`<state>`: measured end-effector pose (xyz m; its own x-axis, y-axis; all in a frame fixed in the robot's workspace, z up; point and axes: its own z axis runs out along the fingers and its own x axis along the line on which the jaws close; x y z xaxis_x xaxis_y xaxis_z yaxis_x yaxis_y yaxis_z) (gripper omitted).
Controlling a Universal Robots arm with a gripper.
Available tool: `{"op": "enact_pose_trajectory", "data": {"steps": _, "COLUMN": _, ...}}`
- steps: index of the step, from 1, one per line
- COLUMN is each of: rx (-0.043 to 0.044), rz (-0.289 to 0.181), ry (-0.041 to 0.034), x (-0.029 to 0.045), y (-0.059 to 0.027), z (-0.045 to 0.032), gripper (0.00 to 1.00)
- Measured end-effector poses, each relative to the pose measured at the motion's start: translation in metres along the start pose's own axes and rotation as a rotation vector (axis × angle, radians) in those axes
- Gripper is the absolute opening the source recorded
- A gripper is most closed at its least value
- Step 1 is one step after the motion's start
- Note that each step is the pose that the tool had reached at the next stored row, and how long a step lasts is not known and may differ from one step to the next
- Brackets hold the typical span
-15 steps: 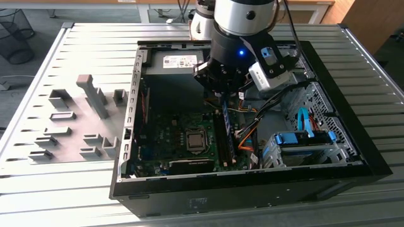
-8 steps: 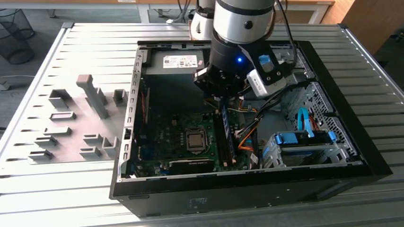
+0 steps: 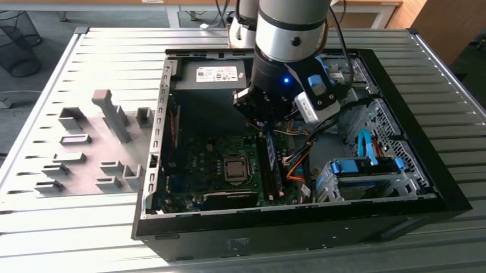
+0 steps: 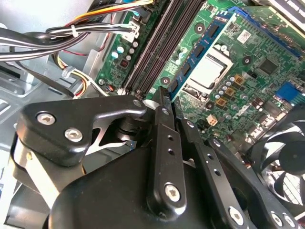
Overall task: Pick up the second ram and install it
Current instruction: 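Insert the second ram into the second slot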
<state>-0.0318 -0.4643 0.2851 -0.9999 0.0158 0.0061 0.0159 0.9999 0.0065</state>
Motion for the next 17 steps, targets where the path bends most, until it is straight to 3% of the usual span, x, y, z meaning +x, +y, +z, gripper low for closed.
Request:
{"op": "enact_pose_trajectory", "data": {"steps": 9, "rx": -0.0005, "rz": 0.0, "ry": 0.0001, "x": -0.0001, "y": -0.0001, "z": 0.0114, "gripper": 0.14}}
{"op": "enact_pose_trajectory", "data": {"steps": 17, "rx": -0.0011, "rz": 0.0, "ry": 0.0008, "x": -0.0002, "y": -0.0001, "z": 0.0123, "gripper": 0.14}}
